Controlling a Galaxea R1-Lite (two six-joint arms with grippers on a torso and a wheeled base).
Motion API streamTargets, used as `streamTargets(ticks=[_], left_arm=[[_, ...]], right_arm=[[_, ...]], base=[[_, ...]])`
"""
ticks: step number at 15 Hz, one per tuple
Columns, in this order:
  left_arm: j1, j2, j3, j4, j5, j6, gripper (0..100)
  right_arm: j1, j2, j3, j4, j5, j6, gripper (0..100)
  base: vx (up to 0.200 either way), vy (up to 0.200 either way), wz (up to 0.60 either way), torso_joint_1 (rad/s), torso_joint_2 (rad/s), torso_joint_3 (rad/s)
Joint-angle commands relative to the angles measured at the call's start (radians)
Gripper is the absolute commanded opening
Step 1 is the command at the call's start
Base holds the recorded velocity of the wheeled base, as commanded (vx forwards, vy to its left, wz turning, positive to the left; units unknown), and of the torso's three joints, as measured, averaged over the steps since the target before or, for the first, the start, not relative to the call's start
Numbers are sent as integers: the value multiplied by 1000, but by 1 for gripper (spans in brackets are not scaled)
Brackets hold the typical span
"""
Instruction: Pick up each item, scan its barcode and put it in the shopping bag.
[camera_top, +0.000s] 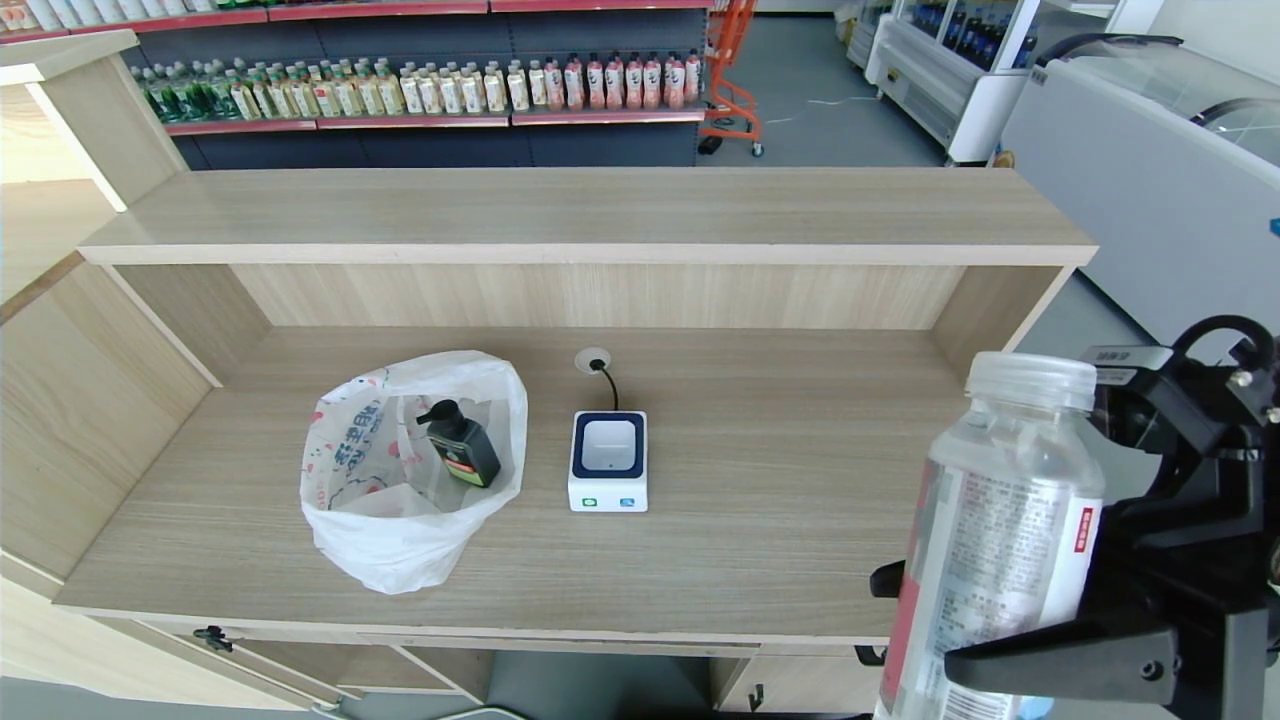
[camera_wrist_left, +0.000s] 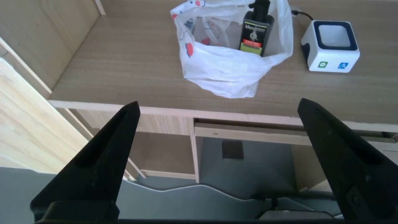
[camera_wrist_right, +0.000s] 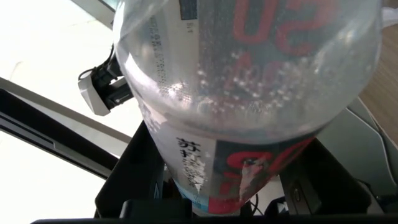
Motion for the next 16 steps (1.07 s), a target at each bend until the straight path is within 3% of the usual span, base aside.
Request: streamTargets(ticks=[1, 16], left_arm=[[0, 0, 0, 0, 0, 0, 100], [0, 0, 0, 0, 0, 0, 100]], right_arm=[[-3, 8, 1, -2, 0, -1, 0], [-21, 37, 23, -26, 0, -27, 0]], base=[[0, 0, 0, 0, 0, 0], [0, 0, 0, 0, 0, 0]])
